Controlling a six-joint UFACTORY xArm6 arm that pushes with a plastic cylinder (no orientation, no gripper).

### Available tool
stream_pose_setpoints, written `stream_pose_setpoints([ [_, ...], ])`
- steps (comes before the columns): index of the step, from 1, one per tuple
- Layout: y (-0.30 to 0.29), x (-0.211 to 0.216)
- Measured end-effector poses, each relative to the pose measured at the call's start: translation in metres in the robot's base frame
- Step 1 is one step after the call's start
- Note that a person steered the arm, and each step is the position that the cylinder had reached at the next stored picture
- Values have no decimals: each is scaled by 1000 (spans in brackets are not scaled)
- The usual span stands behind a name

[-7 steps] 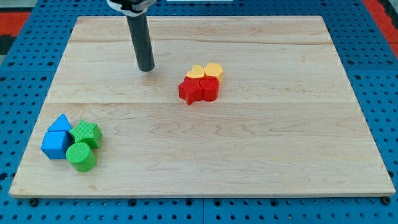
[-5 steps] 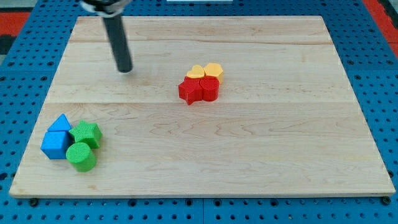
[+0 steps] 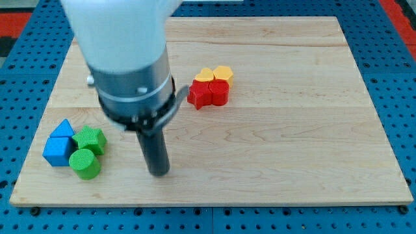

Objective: Point your arm to the blue cube

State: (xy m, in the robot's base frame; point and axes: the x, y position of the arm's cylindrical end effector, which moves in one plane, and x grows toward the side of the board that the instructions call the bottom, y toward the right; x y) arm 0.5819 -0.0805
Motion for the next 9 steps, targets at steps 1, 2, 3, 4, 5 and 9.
stream_pose_setpoints([
  [1,-54,36],
  [2,-138,36],
  [3,-220,21],
  [4,-223,11],
  [5,-221,-8],
  [9,-206,-16],
])
